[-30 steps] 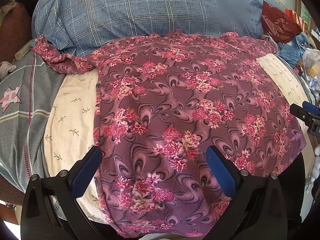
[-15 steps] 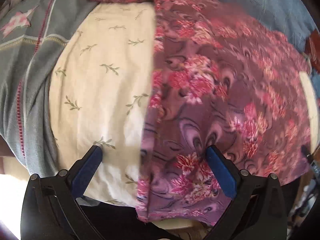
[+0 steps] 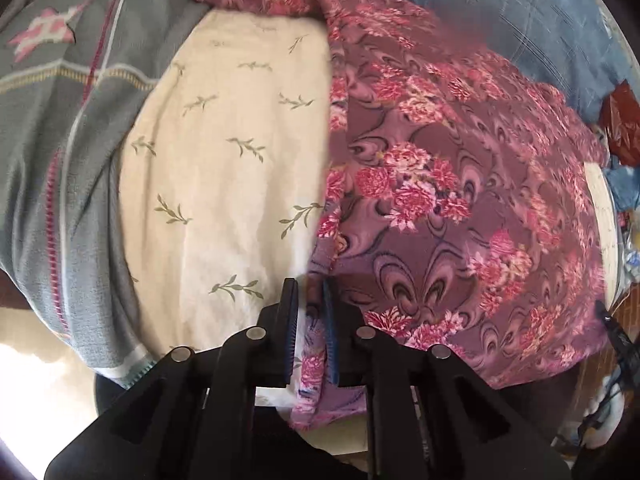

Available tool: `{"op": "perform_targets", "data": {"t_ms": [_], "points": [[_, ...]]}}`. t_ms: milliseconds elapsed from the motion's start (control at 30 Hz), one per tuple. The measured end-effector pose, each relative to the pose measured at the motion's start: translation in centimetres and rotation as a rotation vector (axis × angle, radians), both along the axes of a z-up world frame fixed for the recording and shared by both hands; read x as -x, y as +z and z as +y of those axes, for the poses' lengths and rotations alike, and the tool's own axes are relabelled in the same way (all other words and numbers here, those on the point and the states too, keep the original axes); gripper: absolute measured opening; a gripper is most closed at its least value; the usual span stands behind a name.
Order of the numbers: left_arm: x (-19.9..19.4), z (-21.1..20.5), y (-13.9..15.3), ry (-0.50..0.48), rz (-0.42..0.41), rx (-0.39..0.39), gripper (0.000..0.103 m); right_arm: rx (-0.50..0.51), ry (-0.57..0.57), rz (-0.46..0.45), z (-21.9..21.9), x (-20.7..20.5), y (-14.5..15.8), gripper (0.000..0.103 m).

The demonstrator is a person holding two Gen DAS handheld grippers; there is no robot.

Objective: Fold small clothes

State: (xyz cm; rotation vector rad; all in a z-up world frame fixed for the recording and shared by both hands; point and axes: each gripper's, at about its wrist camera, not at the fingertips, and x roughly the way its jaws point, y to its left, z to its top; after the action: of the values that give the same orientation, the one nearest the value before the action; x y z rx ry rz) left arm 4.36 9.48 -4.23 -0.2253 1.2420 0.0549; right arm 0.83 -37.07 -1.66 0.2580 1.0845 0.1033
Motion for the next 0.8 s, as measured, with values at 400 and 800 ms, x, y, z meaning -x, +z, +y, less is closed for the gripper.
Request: {"op": "perform_targets", "data": {"t_ms": [400,800], "points": [[-5.4,-6.5,4.1,-0.133,-0.216,-0.007,0.070,-0.029,0.017,-0.176,2.7,-6.1,3.9,0.033],[-7.5,-7.3,1.2,-0.164,-0.130,0.016,0.072,-0.118,-0.346,-0.251,-13.3,-18.9,7.3,0.044]]}}
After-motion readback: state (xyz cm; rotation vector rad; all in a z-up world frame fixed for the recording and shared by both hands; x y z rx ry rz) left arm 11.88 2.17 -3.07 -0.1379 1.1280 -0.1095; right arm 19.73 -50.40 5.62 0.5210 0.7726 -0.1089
